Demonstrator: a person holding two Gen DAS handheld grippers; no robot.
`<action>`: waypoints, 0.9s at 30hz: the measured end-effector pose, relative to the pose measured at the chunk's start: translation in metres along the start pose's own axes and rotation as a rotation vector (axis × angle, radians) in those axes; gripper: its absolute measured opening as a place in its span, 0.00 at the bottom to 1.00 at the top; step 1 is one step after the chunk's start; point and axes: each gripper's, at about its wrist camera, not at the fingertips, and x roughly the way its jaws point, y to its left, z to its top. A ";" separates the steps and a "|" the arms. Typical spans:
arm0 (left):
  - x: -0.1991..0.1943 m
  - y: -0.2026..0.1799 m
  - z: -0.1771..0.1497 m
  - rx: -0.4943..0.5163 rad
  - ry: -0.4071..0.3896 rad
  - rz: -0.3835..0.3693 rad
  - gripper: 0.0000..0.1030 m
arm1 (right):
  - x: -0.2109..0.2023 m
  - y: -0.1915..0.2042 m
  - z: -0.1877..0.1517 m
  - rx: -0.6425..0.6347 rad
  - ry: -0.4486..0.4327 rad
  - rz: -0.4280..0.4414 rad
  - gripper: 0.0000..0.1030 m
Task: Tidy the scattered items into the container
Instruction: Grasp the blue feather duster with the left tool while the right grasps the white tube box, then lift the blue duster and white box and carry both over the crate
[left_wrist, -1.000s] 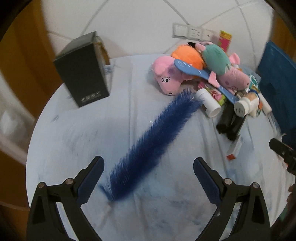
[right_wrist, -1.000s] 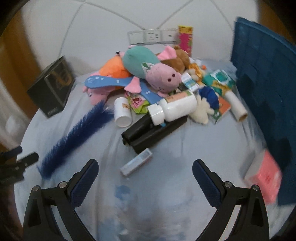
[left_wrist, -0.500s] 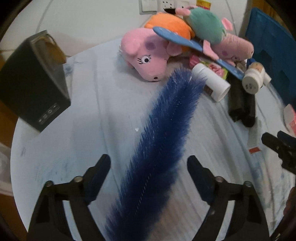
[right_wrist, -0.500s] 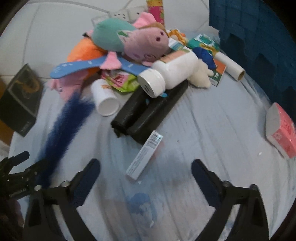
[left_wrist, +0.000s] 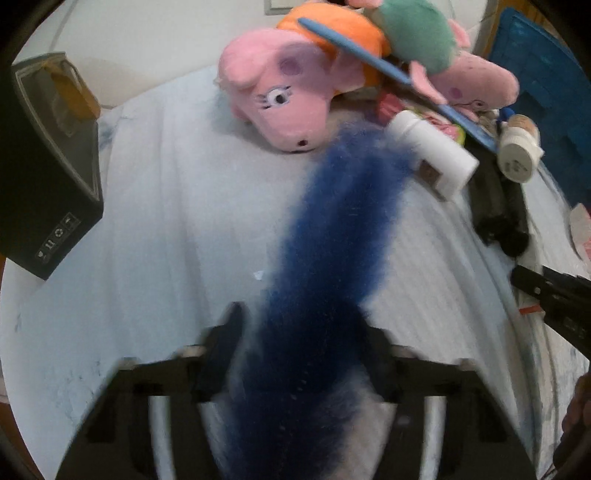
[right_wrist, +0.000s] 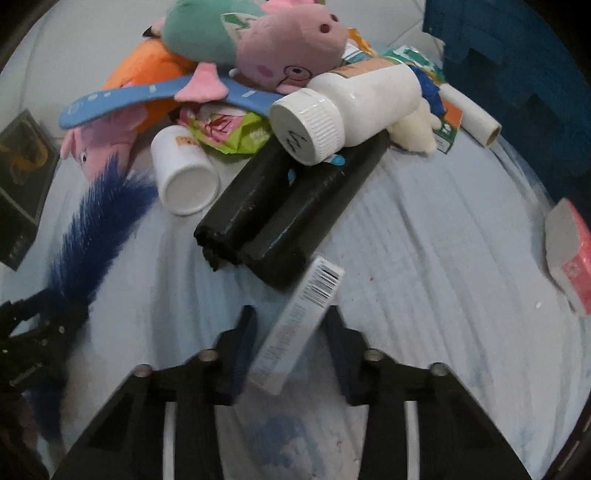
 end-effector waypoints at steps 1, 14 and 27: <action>-0.001 -0.003 -0.001 0.007 0.004 -0.005 0.27 | 0.000 0.000 0.000 0.001 0.002 0.000 0.29; -0.009 -0.016 -0.006 0.001 -0.005 0.022 0.22 | -0.003 -0.004 -0.002 -0.006 -0.011 0.023 0.27; -0.064 -0.038 -0.016 -0.005 -0.093 0.017 0.19 | -0.043 -0.018 -0.009 -0.015 -0.056 0.083 0.17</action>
